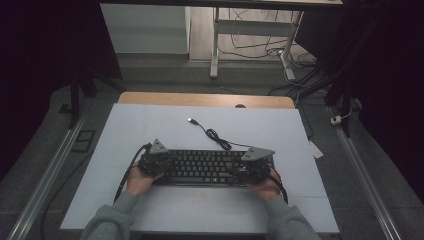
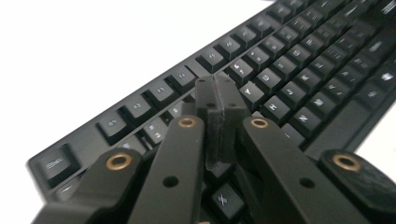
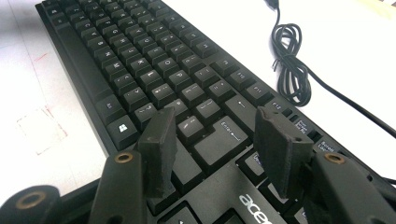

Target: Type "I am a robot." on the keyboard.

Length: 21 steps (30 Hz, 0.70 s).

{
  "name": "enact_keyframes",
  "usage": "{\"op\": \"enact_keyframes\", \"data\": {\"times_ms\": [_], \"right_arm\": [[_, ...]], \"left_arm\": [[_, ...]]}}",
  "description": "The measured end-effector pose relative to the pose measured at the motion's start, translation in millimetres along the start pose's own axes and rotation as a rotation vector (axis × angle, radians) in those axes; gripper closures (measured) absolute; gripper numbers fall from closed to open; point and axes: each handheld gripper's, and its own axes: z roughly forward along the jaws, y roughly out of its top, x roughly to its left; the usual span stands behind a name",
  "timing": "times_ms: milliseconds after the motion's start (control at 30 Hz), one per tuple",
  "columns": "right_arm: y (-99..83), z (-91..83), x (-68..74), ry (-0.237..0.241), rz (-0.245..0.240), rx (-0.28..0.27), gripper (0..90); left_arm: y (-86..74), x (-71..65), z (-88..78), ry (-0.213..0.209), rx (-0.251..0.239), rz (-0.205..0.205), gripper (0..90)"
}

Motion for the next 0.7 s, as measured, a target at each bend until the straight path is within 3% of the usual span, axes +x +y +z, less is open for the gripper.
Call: {"op": "enact_keyframes", "data": {"times_ms": [200, 333, 433, 700], "right_arm": [[0.2, -0.5, 0.2, -0.002, -0.002, -0.002, 49.6], [0.0, -0.6, -0.2, -0.001, 0.000, -0.005, 49.6], [-0.2, -0.7, -0.4, -0.002, 0.006, -0.007, 49.6], [-0.3, -1.0, -0.5, -0.002, 0.008, -0.009, 49.6]], "left_arm": [[-4.4, -2.8, -22.8, -0.045, -0.052, -0.017, 85.0], [-10.2, -3.7, -29.7, -0.087, -0.051, -0.017, 67.4], [-13.8, -3.0, -32.0, -0.084, -0.052, -0.034, 54.1], [-18.9, -1.0, -36.9, -0.095, -0.047, -0.071, 41.5]]}}
